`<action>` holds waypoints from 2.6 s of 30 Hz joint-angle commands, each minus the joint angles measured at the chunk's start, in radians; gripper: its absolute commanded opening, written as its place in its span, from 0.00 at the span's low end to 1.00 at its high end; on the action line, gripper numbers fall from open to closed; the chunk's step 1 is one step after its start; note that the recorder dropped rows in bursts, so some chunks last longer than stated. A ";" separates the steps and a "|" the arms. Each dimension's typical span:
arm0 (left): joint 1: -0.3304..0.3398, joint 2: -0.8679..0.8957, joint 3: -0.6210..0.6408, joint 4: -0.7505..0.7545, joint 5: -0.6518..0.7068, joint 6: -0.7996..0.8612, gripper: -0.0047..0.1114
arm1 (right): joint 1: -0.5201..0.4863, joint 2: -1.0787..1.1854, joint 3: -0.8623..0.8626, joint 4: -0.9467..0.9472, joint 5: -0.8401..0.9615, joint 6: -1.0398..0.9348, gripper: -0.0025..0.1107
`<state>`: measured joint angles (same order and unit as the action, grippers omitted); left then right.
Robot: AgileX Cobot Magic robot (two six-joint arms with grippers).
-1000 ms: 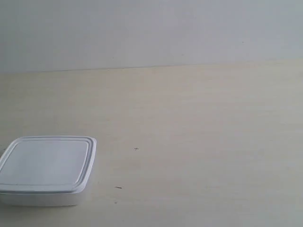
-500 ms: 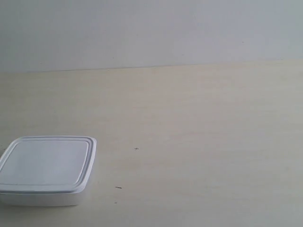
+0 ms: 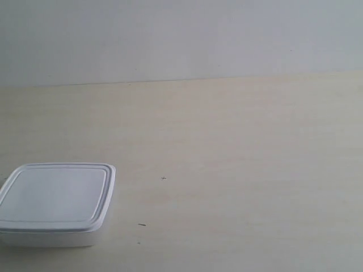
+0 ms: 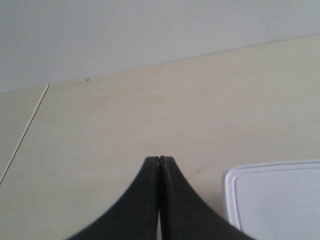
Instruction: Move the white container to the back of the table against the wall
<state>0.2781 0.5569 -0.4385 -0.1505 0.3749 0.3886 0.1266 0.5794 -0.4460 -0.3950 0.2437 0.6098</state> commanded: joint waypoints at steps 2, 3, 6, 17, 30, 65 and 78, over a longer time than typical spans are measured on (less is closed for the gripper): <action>0.001 0.003 -0.009 -0.007 -0.013 -0.001 0.04 | -0.004 0.004 -0.009 -0.004 -0.006 -0.005 0.02; 0.001 0.003 -0.009 -0.007 -0.013 -0.001 0.04 | -0.004 0.004 -0.009 -0.004 -0.006 -0.005 0.02; 0.001 0.003 -0.009 -0.009 -0.037 -0.001 0.04 | -0.004 0.004 -0.009 -0.004 -0.006 -0.005 0.02; -0.121 0.001 -0.009 -0.095 -0.134 -0.010 0.04 | -0.004 0.008 -0.007 -0.008 -0.078 -0.008 0.02; -0.296 0.003 -0.009 -0.523 -0.121 -0.012 0.04 | 0.004 0.175 0.003 0.061 -0.109 0.202 0.02; -0.373 0.372 -0.007 -0.514 0.219 -0.026 0.04 | 0.475 0.503 -0.016 0.023 -0.382 0.247 0.02; -0.373 0.448 -0.007 -0.510 0.282 -0.029 0.04 | 0.697 0.757 -0.117 -0.098 -0.367 0.266 0.02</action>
<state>-0.0910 1.0037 -0.4385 -0.6652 0.6083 0.3625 0.7939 1.2944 -0.5407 -0.4730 -0.1182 0.8639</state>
